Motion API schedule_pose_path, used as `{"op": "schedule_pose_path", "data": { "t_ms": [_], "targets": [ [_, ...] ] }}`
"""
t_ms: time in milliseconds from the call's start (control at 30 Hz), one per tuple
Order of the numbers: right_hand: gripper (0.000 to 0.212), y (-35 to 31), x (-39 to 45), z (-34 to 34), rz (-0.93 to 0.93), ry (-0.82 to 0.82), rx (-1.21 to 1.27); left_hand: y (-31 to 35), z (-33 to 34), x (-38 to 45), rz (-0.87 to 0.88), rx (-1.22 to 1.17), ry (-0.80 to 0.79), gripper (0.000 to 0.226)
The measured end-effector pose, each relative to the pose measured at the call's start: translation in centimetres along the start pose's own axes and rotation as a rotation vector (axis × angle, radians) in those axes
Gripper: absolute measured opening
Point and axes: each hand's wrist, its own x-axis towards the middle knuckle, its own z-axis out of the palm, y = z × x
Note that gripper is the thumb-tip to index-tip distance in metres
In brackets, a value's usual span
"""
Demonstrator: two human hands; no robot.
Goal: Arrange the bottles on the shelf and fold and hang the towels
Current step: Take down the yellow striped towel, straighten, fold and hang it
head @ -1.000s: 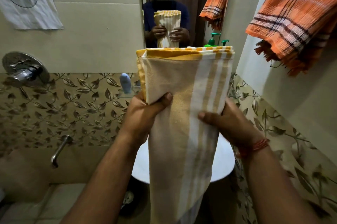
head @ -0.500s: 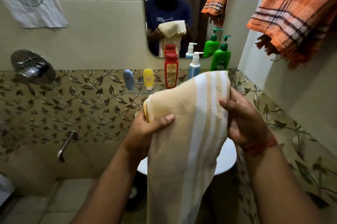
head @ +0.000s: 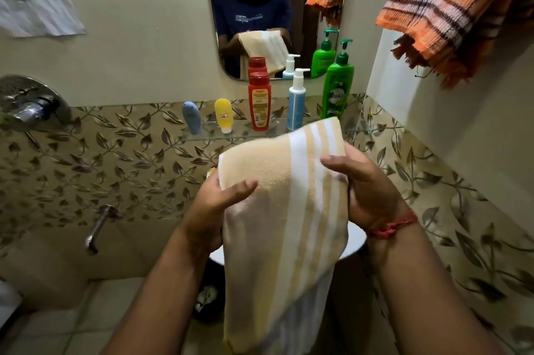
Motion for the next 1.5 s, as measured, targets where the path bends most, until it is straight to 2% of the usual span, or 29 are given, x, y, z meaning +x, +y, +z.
{"op": "schedule_pose_path", "data": {
  "t_ms": [33,100,133,200,333,433,533,633,733,800,867,933,1033,1100,1167,1233,1300,1367,1500],
  "targets": [
    [0.060,0.0,-0.5,-0.7,0.015,-0.096,0.035,-0.3,0.2,0.4,0.027,0.003,0.066,0.050],
    [0.077,0.7,-1.3,-1.6,0.064,-0.190,-0.072,-0.4,0.6,1.2,0.050,-0.009,0.170,0.049],
    [0.079,1.2,-1.4,-1.6,0.074,-0.161,-0.167,-0.4,0.5,1.5,0.061,-0.017,0.190,0.050],
    [0.070,1.7,-0.9,-1.2,0.020,0.016,-0.233,-0.2,0.3,1.8,0.054,0.000,0.163,0.047],
    [0.055,0.9,0.5,-1.1,-0.105,0.279,-0.106,-0.4,-0.2,1.5,-0.057,0.126,0.048,0.045],
    [0.075,1.0,0.3,-1.8,-0.072,0.194,-0.076,-1.1,0.0,2.1,0.053,0.184,0.194,0.040],
    [0.094,1.3,0.0,-2.2,-0.013,0.095,-0.287,-1.5,0.3,3.0,0.150,0.209,0.376,0.026],
    [0.081,1.2,0.6,-1.8,-0.047,0.163,-0.300,-1.8,0.5,3.5,0.179,0.277,0.442,0.021],
    [0.068,1.2,1.2,-1.5,-0.111,0.245,-0.123,-1.7,0.4,3.3,0.117,0.285,0.339,0.034],
    [0.073,1.4,1.1,-2.0,-0.090,0.208,-0.075,-1.6,0.0,3.4,0.092,0.339,0.306,0.039],
    [0.083,1.2,0.8,-2.5,0.005,0.141,-0.275,-1.7,-0.2,3.6,0.117,0.396,0.341,0.037],
    [0.080,1.3,0.8,-2.8,0.070,0.133,-0.453,-1.9,-0.1,3.8,0.132,0.401,0.401,0.043],
    [0.062,1.7,1.3,-2.8,0.007,0.236,-0.342,-1.8,0.2,4.2,0.132,0.369,0.484,0.066],
    [0.052,1.8,1.9,-2.6,-0.012,0.332,-0.239,-1.4,0.2,4.4,0.116,0.345,0.417,0.072],
    [0.047,1.4,2.3,-2.7,0.045,0.399,-0.140,-1.0,-0.3,4.4,0.055,0.344,0.274,0.082],
    [0.054,0.8,2.4,-2.9,0.113,0.365,-0.102,-0.9,-0.9,4.4,-0.025,0.368,0.168,0.092],
    [0.066,0.2,2.3,-3.0,0.149,0.276,-0.191,-0.8,-1.3,4.6,-0.031,0.408,0.163,0.091],
    [0.073,-0.3,2.2,-2.7,0.172,0.235,-0.399,-0.8,-1.0,4.9,0.017,0.454,0.236,0.082],
    [0.069,-1.5,2.9,-1.4,0.112,0.381,-1.165,-0.7,-0.2,5.9,0.150,0.498,0.365,0.064]
  ]
}}
